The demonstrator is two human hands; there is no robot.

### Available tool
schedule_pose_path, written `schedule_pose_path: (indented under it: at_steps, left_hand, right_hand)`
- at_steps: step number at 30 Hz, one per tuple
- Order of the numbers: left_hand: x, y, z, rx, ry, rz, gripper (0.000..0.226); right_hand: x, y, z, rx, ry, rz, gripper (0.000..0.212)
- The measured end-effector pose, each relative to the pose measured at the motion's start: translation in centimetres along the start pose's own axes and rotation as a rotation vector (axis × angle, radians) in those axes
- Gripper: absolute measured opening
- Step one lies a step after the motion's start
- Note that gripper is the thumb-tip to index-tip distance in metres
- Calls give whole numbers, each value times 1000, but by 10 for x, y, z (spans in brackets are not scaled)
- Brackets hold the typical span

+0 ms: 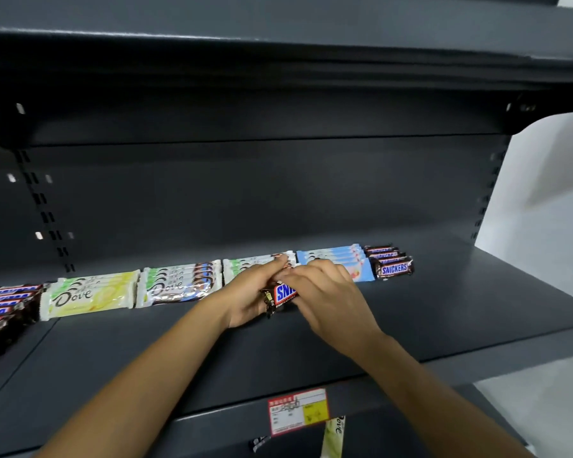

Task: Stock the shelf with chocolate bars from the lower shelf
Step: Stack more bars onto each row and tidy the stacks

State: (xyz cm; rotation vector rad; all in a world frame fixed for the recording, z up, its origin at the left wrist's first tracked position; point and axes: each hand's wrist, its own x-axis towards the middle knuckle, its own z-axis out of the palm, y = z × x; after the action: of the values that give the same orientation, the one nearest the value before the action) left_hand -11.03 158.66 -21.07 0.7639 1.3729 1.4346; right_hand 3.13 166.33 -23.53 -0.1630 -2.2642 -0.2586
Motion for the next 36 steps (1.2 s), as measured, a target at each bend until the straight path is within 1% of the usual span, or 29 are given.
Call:
schedule_pose_path:
  at_steps: [3, 5, 7, 10, 12, 15, 20, 22, 25, 31, 36]
  left_hand:
    - [10, -4, 23, -17, 42, -18, 50]
    - [16, -7, 35, -42, 47, -26, 54]
    - [23, -11, 46, -32, 49, -22, 51]
    - [32, -17, 55, 40, 139, 22, 45]
    - [36, -20, 60, 127, 174, 64, 48]
    - [42, -23, 66, 208, 183, 117, 48]
    - [51, -25, 77, 219, 182, 167, 41]
    - [56, -27, 81, 221, 207, 189, 39]
    - [62, -32, 82, 230, 247, 233, 36]
    - [67, -40, 69, 224, 341, 319, 33]
    - [65, -41, 64, 255, 404, 366, 31]
  right_hand:
    - [-10, 24, -2, 1, -17, 2, 41]
    - [-16, 42, -1, -8, -28, 13, 38]
    - [-21, 61, 0, -28, -41, 30, 36]
    - [-28, 91, -1, -67, -52, 77, 32]
    - [-34, 112, 0, -97, -65, 134, 31]
    - [-41, 141, 4, -120, -96, 231, 33]
    - [-43, 173, 6, -174, -214, 369, 33]
    - [-46, 182, 6, -201, -280, 421, 30]
    - [-52, 189, 7, -207, -347, 468, 30]
    - [-57, 188, 6, -145, -352, 514, 32]
    - [-61, 189, 7, -92, -390, 552, 34]
